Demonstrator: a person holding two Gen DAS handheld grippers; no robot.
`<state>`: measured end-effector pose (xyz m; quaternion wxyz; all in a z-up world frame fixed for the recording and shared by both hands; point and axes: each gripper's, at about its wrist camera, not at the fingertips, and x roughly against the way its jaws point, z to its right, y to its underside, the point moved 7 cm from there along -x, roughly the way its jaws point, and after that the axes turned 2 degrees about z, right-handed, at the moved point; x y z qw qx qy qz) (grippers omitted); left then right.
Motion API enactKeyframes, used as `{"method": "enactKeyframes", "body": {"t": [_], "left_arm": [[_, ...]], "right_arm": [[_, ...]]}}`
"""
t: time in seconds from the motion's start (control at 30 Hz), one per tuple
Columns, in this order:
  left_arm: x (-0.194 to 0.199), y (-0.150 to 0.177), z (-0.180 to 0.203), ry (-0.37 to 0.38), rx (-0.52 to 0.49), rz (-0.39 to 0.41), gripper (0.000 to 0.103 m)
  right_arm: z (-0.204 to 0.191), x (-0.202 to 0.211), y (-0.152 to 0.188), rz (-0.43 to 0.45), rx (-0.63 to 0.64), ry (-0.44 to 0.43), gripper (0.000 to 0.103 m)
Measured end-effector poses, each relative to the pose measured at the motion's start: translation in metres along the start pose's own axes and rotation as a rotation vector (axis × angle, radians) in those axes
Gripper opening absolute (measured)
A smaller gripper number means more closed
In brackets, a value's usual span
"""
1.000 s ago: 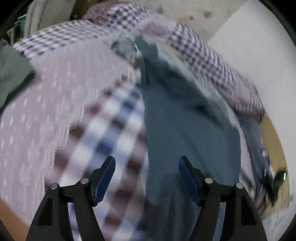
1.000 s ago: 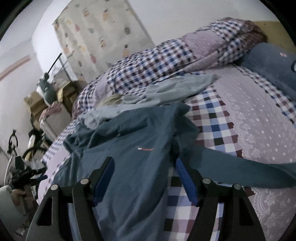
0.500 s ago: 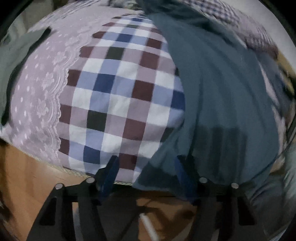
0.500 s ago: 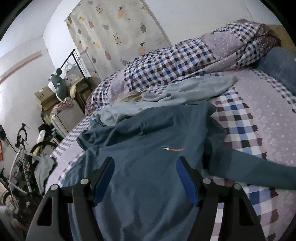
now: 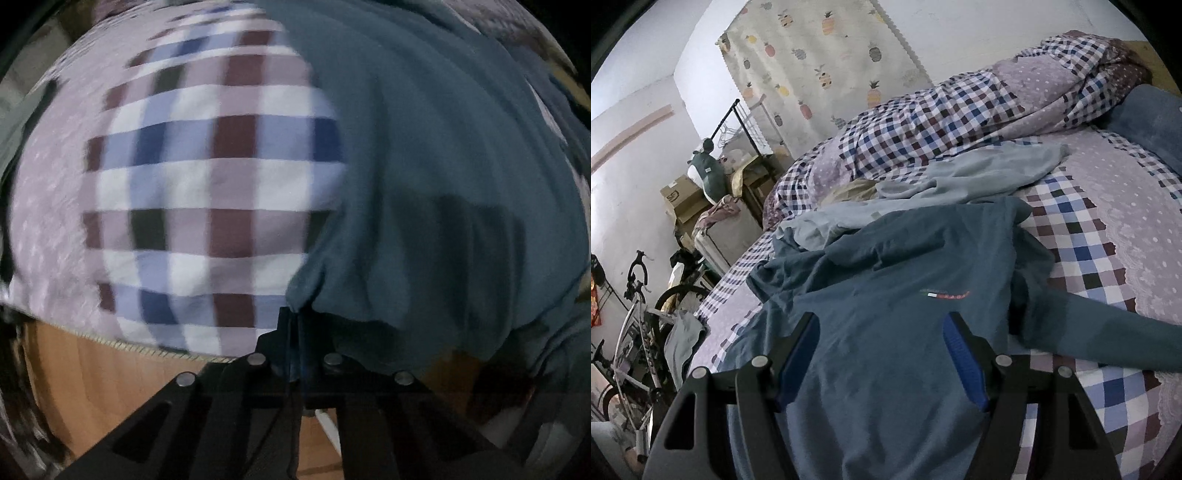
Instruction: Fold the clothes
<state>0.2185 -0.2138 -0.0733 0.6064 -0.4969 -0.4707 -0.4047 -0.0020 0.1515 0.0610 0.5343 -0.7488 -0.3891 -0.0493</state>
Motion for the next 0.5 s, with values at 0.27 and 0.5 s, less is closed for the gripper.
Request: {"method": "enactKeyframes", "body": {"t": [0.27,0.5], "left_arm": [[0.026,0.013,-0.023,0.022,0.226,0.0,0.001],[0.024,0.016,-0.017,-0.026,0.214,-0.03,0.001]], "right_arm": [[0.006,0.003,-0.003,0.011,-0.009,0.005,0.073],[0.009,0.009,0.0,-0.012,0.02,0.025,0.073]]}}
